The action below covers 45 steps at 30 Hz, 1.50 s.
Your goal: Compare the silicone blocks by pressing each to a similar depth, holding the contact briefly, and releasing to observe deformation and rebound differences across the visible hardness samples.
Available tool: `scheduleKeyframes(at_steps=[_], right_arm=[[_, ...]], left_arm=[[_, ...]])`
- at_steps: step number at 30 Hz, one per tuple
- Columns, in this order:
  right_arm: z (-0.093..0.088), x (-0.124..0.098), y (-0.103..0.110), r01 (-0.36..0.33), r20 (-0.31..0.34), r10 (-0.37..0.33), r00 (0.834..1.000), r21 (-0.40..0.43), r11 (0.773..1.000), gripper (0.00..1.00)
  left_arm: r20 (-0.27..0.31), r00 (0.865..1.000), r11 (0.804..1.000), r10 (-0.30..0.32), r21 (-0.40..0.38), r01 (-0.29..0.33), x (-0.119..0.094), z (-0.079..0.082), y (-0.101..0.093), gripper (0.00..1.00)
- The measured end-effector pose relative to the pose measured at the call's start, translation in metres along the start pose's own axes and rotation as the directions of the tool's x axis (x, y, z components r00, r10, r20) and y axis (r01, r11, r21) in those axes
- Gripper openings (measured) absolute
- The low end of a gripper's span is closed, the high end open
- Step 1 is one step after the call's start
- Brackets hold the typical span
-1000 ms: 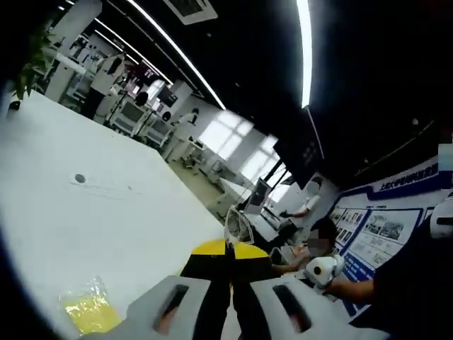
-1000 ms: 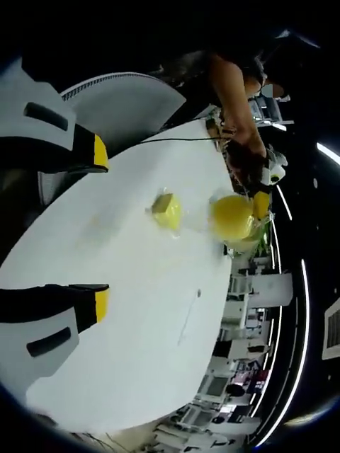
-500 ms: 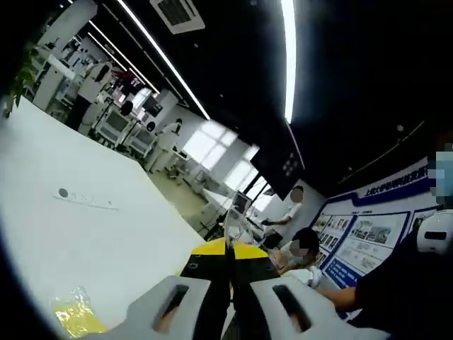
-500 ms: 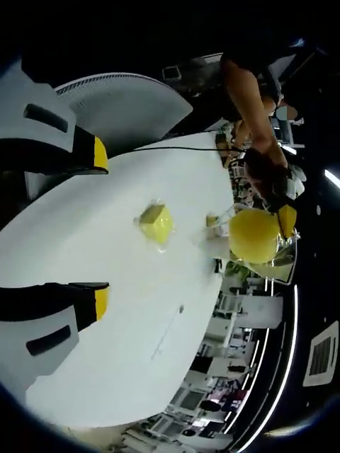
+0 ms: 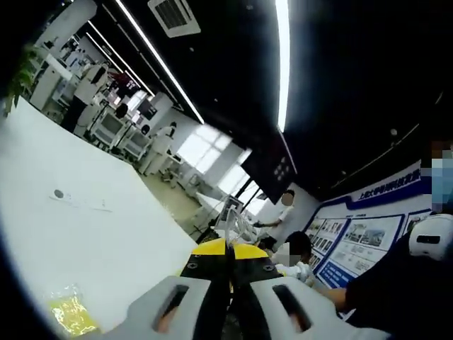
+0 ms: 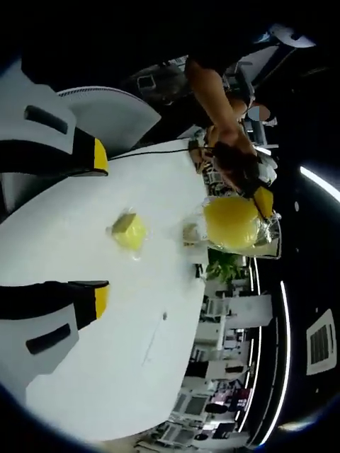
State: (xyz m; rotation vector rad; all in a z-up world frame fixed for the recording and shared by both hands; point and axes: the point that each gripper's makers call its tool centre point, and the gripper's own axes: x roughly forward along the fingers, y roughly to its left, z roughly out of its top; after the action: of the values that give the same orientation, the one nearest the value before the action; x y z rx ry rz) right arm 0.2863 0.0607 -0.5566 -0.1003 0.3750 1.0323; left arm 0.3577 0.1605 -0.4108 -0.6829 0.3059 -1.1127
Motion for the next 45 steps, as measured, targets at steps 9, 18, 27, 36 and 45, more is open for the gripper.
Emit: scheduleKeyframes(at_steps=[9,18,27,36,45], right_arm=[[0.058,0.026,0.002,-0.077,0.086,0.083,0.993,-0.061,0.995,0.54],[0.104,0.04,0.002,-0.133,0.184,0.148,0.972,-0.087,0.987,0.56],[0.128,0.058,0.004,-0.221,0.251,0.227,0.941,-0.05,0.974,0.46],[0.134,0.075,0.006,-0.297,0.315,0.282,0.906,-0.002,0.955,0.38],[0.139,0.088,0.007,-0.357,0.352,0.318,0.88,0.05,0.933,0.33]], left_arm=[[0.021,0.999,0.999,-0.039,-0.013,0.039,0.004,0.006,-0.014,0.0],[0.061,0.994,0.995,-0.094,-0.032,0.096,0.008,0.015,-0.022,0.0],[0.057,0.993,0.992,-0.107,-0.059,0.11,0.011,0.009,-0.022,0.0],[0.08,0.989,0.986,-0.121,-0.104,0.129,0.012,0.004,-0.018,0.0],[0.122,0.987,0.982,-0.107,-0.142,0.124,0.007,0.007,-0.005,0.0]])
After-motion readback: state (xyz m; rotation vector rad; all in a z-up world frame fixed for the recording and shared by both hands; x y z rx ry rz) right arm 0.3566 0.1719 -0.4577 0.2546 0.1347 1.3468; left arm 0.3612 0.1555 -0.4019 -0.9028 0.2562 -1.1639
